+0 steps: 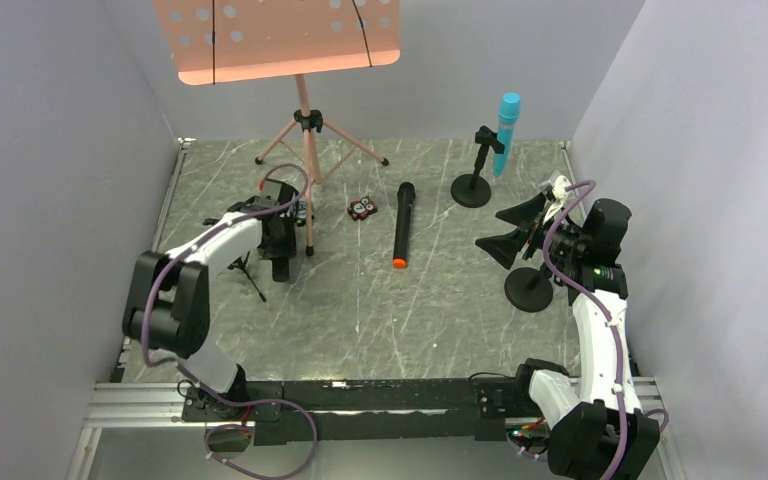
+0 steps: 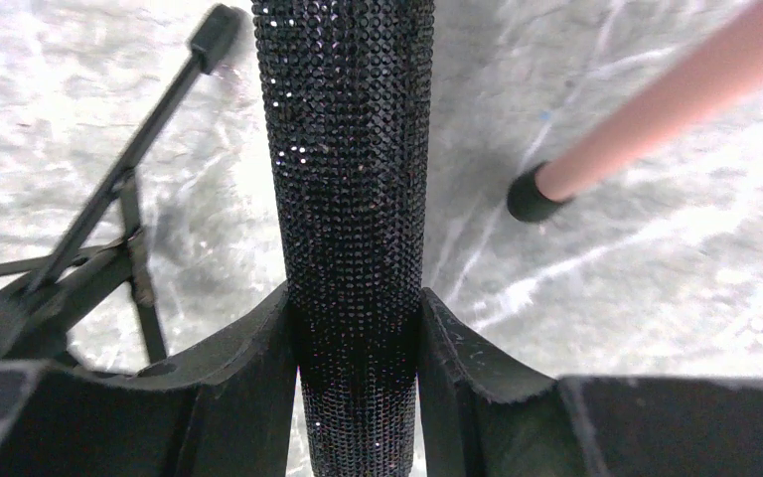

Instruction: Attach the microphones to the stand

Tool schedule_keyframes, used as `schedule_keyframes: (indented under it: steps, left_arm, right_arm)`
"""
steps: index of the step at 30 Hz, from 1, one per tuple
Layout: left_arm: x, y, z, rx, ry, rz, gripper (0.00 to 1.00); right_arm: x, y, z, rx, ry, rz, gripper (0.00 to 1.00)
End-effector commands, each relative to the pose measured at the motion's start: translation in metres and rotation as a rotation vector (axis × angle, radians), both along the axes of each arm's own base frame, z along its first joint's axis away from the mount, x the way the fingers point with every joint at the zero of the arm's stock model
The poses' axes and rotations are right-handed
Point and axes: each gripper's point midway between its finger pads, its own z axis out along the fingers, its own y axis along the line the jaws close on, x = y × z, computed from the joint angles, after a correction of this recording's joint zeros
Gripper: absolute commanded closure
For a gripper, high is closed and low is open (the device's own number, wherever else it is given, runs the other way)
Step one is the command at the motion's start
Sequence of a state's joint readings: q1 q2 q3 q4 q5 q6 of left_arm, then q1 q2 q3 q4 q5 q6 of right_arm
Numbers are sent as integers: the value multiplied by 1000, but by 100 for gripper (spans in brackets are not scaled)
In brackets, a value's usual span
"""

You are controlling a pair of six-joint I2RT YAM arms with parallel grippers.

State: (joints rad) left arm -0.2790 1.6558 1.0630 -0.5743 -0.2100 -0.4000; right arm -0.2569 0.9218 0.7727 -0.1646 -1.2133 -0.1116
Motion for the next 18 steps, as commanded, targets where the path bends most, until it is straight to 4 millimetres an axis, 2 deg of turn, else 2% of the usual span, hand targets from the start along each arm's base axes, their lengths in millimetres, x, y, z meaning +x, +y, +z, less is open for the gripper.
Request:
schedule_keyframes:
  steps: [1, 8, 12, 18]
  left_arm:
    - [1, -2, 53, -50, -139, -29, 100]
    - [-20, -8, 90, -134, -242, -72, 100]
    - [-35, -23, 118, -232, -344, -161, 100]
    - [-70, -73, 161, -421, -519, -443, 100]
  right_arm:
    - [0, 0, 6, -7, -38, 12, 0]
    - [-1, 0, 5, -4, -36, 14, 0]
    - [-2, 0, 6, -3, -39, 21, 0]
    - [-6, 4, 6, 21, -34, 58, 0]
